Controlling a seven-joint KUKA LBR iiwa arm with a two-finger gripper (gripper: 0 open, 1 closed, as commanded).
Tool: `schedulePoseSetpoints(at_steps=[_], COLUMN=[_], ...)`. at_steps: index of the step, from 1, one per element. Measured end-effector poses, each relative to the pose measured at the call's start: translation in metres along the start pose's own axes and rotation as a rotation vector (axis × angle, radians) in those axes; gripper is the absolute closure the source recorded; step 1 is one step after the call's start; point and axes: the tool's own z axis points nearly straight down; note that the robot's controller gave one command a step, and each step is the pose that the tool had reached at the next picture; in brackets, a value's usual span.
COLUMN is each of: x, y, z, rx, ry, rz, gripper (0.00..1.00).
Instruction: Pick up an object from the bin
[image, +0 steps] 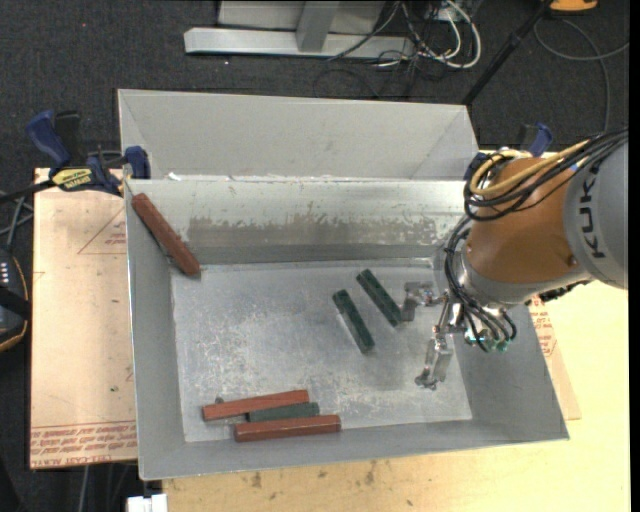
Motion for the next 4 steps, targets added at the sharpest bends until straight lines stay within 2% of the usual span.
schedulePoseSetpoints(at_steps=[1, 2, 3, 4], x=[-0.002, -0.042, -0.088, -0.087], y=[0.000, 0.023, 0.027, 0.027], z=[-0.004, 0.012, 0.070, 0.071], rx=[0.001, 0.003, 0.001, 0.001], ry=[-0.008, -0.012, -0.014, -0.012], rz=[-0.002, -0.061, -0.141, -0.141], gripper=[0.00, 0.00, 1.00, 0.00])
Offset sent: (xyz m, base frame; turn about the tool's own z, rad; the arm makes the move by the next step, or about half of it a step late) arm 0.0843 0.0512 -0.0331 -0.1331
